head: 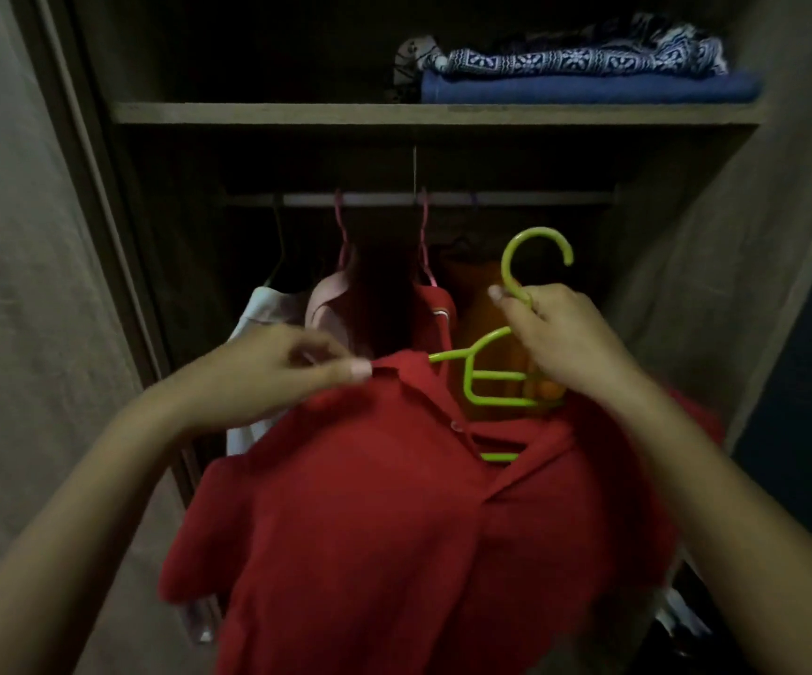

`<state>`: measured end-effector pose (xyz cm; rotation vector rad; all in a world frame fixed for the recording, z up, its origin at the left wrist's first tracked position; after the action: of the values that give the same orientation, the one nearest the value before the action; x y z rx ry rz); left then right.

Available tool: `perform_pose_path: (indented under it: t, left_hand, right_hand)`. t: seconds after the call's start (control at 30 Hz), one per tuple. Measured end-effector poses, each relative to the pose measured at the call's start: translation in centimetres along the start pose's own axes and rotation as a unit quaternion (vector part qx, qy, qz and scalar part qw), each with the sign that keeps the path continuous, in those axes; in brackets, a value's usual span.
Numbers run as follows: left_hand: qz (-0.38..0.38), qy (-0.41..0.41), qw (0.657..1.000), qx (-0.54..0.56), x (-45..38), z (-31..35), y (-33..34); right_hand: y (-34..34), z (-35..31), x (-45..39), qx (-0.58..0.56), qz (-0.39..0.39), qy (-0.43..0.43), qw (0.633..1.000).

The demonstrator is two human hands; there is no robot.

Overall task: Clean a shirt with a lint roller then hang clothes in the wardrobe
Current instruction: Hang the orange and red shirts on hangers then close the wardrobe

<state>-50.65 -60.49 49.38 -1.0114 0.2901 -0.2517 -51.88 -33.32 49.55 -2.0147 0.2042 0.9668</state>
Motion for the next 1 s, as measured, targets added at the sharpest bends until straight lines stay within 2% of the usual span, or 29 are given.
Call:
perform_pose_path:
  t: [0.07, 0.17, 0.23, 0.3, 0.37, 0.43, 0.5, 0.53, 0.57, 0.63, 0.67, 0.73, 0.8, 0.9, 1.0]
  left_hand:
    - [-0.045, 0.026, 0.999, -0.008, -0.2, -0.7, 1.9]
    - [-0.004, 0.058, 0.993, 0.099, -0.6, -0.7, 3.6]
    - [0.037, 0.07, 0.986, 0.147, -0.7, -0.3, 3.7]
    - [0.101, 0.108, 0.98, 0.134, -0.5, 0.8, 3.7]
    - [0.123, 0.134, 0.97, 0.158, 0.2, 1.9, 3.4]
    - [0.1, 0.162, 0.96, 0.204, 1.1, 2.5, 2.6]
    - [0.119, 0.173, 0.952, 0.221, 1.6, 2.4, 1.2]
    - [0.142, 0.16, 0.952, 0.218, 1.4, 2.1, 0.5]
    - [0.159, 0.132, 0.96, 0.19, 0.9, 1.5, 0.2]
    - [0.122, 0.073, 0.986, 0.085, 0.0, 0.9, 0.4]
    - [0.079, 0.055, 0.994, 0.05, -0.3, 0.7, 1.1]
    - [0.019, 0.06, 0.997, 0.054, -0.4, 0.9, 2.7]
    - [0.025, 0.081, 0.995, 0.051, -0.4, 1.3, 3.5]
    - [0.013, 0.097, 0.995, -0.001, -0.6, 1.6, 4.3]
    - [0.008, 0.119, 0.992, 0.051, -0.8, 1.7, 6.0]
  right_hand:
    - [-0.5, 0.4, 0.1, -0.014, 0.012, -0.014, 1.0]
    - [-0.6, 0.5, 0.0, -0.004, 0.066, -0.035, 0.997]
    - [1.3, 0.0, 0.4, 0.029, -0.009, -0.045, 0.999]
    - [4.2, -0.2, 1.1, 0.04, -0.108, -0.066, 0.991]
    - [4.5, 0.4, 1.0, 0.034, -0.138, -0.037, 0.989]
    - [2.3, 1.5, -0.1, 0.016, -0.07, 0.027, 0.997]
    - [0.4, 1.8, -0.7, 0.011, 0.027, 0.034, 0.999]
    - [0.1, 1.4, -0.8, 0.009, 0.032, 0.024, 0.999]
    - [0.4, 0.7, -0.8, 0.009, 0.002, 0.013, 1.0]
    - [1.1, -0.3, -0.5, 0.008, -0.045, 0.007, 0.999]
    - [1.1, -0.3, -0.4, 0.008, -0.038, 0.006, 0.999]
    - [0.6, -0.1, -0.5, 0.003, 0.014, 0.002, 1.0]
    - [0.5, -0.1, -0.5, 0.004, 0.025, -0.011, 1.0]
    - [1.0, 0.1, -0.6, 0.011, -0.005, -0.004, 1.0]
    - [0.5, 0.7, -0.8, -0.016, 0.025, 0.029, 0.999]
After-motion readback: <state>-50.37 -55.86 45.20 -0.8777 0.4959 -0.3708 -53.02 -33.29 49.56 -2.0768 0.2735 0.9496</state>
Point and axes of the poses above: each hand's wrist, its own x-axis away from the middle knuckle, its own y-axis out of the palm, z = x × y, the point moved 2 cm from there along -x, towards the middle knuckle, and after that the axes turned 10 degrees about -y, right-handed, at the moved point
